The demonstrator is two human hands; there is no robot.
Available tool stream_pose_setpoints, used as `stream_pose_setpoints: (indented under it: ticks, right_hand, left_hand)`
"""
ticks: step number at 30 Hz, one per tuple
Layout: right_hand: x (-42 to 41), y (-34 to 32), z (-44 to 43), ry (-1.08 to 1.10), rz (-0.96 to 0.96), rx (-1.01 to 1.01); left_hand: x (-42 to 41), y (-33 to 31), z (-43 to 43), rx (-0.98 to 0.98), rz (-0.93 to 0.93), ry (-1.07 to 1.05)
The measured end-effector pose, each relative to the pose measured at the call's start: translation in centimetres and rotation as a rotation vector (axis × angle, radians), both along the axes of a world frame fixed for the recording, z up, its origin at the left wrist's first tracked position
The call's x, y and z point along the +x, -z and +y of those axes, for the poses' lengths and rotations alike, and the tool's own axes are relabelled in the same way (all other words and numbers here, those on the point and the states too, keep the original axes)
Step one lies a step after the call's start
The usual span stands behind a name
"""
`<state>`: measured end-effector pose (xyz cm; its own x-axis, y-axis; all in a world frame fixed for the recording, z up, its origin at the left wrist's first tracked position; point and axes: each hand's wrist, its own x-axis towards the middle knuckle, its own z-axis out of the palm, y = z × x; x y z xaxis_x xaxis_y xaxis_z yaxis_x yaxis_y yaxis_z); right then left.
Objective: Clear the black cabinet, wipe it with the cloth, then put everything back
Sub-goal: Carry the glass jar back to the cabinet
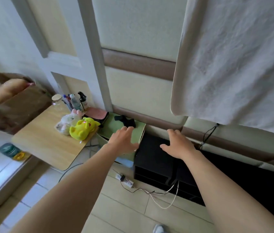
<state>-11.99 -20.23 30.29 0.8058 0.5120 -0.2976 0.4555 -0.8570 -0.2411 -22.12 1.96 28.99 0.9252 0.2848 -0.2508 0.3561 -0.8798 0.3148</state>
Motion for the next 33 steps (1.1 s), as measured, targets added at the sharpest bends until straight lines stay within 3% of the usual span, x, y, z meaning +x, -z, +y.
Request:
stream_pose_setpoints:
  ticks: [16,24,33]
  right_hand:
    - [5.1,-0.3,17.4,-0.266,0.069,0.097]
    - [2.0,-0.9,27.8,-0.378,0.050,0.107]
    - [-4.8,-1.3,40.7,-0.307,0.050,0.132]
  left_hand:
    - [-3.8,-4.2,14.2,0.166,-0.023,-0.363]
    - [-6.1,-3.6,21.3,0.160,-0.067,-0.416]
    - [-11.5,-3.1,35.4,0.118,-0.093,-0.387]
